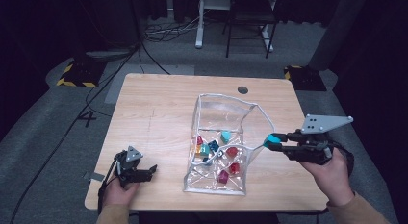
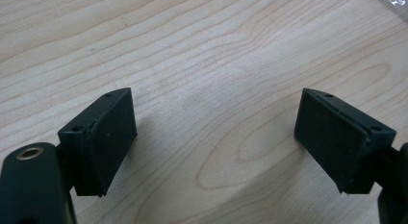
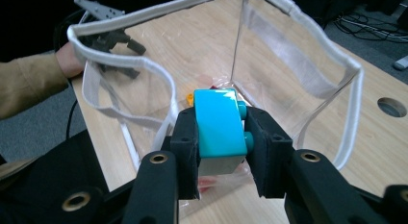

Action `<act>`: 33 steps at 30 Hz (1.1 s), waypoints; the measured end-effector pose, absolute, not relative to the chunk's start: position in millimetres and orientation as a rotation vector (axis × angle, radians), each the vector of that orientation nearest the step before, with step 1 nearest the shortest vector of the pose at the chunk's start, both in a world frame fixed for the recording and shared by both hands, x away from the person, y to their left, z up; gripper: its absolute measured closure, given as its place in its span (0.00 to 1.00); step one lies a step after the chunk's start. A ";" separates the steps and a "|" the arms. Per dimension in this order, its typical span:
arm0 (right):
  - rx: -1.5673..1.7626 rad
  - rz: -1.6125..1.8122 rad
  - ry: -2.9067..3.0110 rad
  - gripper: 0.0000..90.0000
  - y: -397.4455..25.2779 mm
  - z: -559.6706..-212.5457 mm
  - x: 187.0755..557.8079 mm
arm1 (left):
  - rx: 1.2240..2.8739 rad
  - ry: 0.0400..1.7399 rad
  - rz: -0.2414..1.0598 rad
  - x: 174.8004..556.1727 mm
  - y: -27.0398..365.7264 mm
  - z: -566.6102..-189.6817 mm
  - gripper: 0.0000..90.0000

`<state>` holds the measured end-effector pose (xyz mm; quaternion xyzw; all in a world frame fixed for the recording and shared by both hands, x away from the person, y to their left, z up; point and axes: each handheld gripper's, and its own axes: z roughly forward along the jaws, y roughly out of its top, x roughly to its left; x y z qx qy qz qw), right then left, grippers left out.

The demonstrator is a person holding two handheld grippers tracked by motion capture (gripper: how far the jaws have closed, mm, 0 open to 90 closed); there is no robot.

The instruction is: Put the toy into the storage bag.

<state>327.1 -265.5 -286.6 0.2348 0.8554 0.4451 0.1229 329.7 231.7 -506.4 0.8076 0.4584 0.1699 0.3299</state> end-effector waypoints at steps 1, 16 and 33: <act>0.687 1.314 2.487 0.74 -265.5 -281.6 330.9 | 2.114 1.199 0.445 329.7 231.7 -506.3 0.17; 0.708 1.327 2.450 0.74 -254.7 -255.6 365.3 | 2.117 1.197 0.442 331.0 231.4 -506.2 0.16; 0.737 1.236 2.490 0.81 -222.3 -257.8 419.3 | 2.117 1.194 0.443 331.6 231.3 -506.3 0.16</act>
